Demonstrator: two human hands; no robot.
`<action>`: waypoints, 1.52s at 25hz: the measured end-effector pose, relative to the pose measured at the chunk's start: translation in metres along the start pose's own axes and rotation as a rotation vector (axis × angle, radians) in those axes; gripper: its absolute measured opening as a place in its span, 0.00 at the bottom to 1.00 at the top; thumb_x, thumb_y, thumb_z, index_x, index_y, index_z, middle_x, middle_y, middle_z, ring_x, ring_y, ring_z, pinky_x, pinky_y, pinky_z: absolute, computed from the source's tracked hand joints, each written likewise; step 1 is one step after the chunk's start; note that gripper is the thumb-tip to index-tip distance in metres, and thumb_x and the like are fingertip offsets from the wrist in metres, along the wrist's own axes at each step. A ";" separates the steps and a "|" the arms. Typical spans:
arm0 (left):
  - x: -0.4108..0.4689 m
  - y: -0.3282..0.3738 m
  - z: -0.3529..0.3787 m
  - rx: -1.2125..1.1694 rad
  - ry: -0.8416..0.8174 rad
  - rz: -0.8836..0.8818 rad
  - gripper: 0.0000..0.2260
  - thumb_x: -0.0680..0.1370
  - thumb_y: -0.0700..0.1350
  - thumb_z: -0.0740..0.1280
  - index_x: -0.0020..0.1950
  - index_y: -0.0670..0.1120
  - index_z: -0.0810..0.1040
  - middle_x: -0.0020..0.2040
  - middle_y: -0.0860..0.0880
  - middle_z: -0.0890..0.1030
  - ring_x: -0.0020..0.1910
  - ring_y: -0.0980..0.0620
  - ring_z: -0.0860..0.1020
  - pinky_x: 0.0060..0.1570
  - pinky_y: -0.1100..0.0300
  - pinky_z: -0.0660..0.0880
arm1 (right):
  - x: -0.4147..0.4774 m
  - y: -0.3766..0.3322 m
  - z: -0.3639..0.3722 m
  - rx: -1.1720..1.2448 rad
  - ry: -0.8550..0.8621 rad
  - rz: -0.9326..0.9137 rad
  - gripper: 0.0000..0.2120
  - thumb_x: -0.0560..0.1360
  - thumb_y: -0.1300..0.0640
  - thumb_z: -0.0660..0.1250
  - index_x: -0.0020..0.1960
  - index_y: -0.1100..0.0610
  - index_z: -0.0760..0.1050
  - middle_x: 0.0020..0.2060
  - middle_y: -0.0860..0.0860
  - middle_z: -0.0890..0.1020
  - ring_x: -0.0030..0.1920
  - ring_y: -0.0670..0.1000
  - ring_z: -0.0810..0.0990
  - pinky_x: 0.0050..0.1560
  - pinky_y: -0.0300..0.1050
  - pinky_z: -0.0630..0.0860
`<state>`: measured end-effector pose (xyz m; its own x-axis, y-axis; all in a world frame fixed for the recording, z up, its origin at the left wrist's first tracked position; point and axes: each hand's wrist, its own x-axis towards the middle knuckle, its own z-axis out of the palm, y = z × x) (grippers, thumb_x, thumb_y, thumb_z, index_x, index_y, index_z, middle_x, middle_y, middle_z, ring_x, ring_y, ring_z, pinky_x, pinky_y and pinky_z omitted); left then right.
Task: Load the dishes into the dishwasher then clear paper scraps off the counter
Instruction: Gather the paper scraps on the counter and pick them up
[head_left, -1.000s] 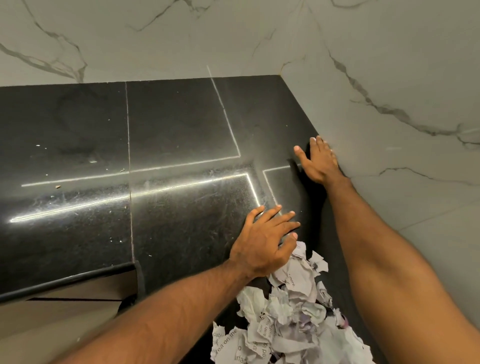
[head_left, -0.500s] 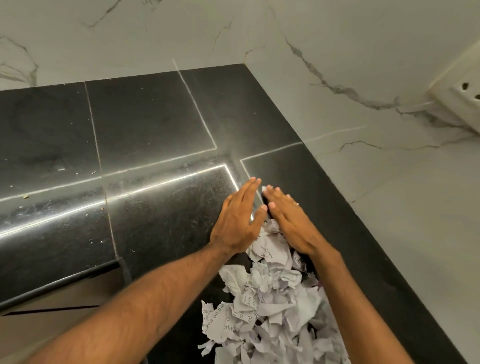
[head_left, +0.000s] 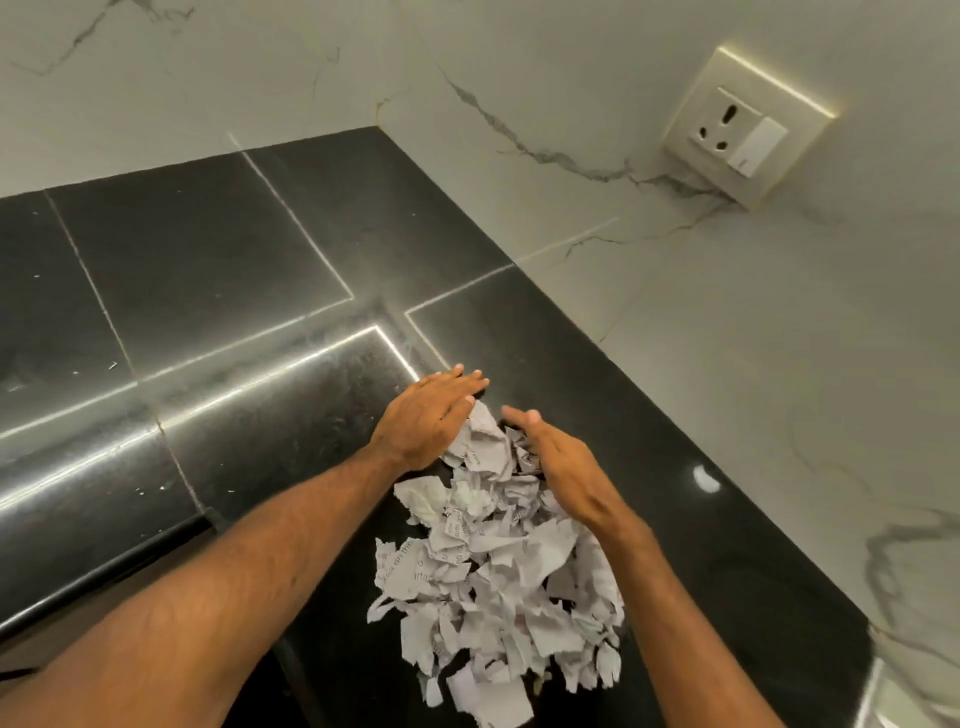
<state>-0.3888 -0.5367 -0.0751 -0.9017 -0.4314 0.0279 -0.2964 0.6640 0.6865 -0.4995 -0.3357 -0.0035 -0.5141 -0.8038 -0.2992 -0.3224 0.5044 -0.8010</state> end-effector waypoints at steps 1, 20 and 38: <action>-0.007 0.003 0.000 -0.023 -0.056 0.002 0.24 0.85 0.57 0.47 0.80 0.56 0.67 0.80 0.58 0.65 0.80 0.63 0.56 0.81 0.53 0.52 | -0.014 0.002 -0.004 0.024 0.121 0.019 0.27 0.85 0.32 0.48 0.76 0.41 0.73 0.75 0.41 0.73 0.68 0.31 0.70 0.71 0.37 0.65; -0.147 0.026 -0.067 0.351 -0.750 0.176 0.52 0.72 0.69 0.72 0.84 0.58 0.44 0.84 0.49 0.45 0.82 0.43 0.49 0.79 0.42 0.55 | -0.234 -0.016 0.154 -0.081 0.574 0.476 0.29 0.80 0.49 0.72 0.79 0.48 0.68 0.70 0.47 0.72 0.62 0.45 0.78 0.69 0.50 0.77; -0.167 0.071 -0.045 0.541 -0.614 0.160 0.56 0.68 0.69 0.75 0.85 0.53 0.45 0.84 0.45 0.41 0.82 0.40 0.51 0.78 0.40 0.57 | -0.201 -0.028 0.129 -0.272 0.433 0.376 0.41 0.77 0.56 0.76 0.83 0.48 0.57 0.76 0.47 0.62 0.69 0.50 0.74 0.70 0.50 0.76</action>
<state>-0.2447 -0.4449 0.0011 -0.9107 -0.0008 -0.4131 -0.1187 0.9583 0.2598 -0.2847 -0.2293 0.0124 -0.8882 -0.3844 -0.2515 -0.2186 0.8352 -0.5047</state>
